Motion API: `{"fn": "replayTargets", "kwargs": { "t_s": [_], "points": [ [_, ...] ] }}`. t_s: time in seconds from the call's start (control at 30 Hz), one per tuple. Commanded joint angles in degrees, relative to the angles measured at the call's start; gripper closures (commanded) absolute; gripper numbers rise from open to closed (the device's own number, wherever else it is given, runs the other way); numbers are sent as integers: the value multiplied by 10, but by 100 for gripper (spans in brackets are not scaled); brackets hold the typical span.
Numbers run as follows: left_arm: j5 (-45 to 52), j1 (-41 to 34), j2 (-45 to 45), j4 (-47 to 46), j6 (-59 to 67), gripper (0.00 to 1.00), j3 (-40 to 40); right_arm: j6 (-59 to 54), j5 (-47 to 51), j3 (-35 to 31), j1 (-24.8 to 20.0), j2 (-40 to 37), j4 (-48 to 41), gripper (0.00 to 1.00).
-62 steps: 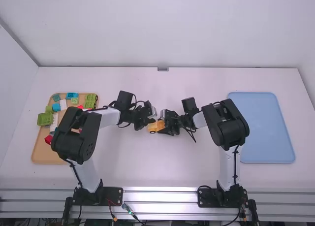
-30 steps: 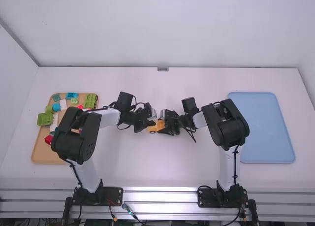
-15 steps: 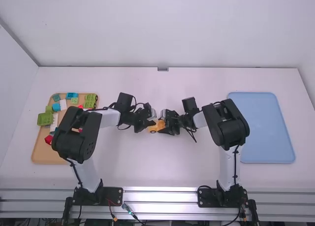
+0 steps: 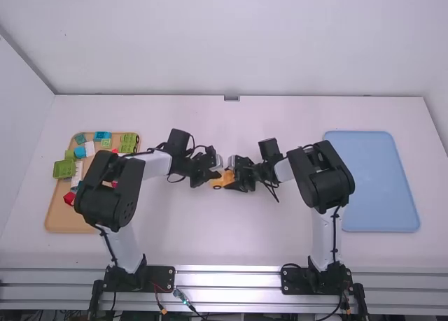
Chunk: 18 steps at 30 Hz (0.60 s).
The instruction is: Assemble lego blocks to make yellow taxi
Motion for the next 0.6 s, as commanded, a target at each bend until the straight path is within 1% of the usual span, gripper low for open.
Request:
{"fn": "replayTargets", "kwargs": {
  "t_s": [0.0,0.17,0.3,0.33,0.37,0.4,0.43,0.47,0.57],
  "points": [
    [36,11,-24,-13,52,99,19,16,23,1,0,6,-7,42],
    [129,47,-83,-13,63,99,49,16,23,1,0,6,-4,42],
    [169,74,-97,-12,63,98,59,16,23,1,0,6,-5,42],
    [180,86,-98,-11,61,75,61,16,23,1,0,6,-4,42],
    [187,99,-98,-14,56,4,60,16,23,1,0,6,-3,42],
    [187,99,-98,-14,56,4,60,16,23,1,0,6,-3,42],
    [195,116,-98,-16,36,1,60,16,23,1,0,6,-3,42],
    [197,129,-98,-15,11,1,60,16,23,1,0,6,-3,39],
    [192,155,-98,-15,-54,1,60,16,26,1,0,6,-3,38]
  ]
}}
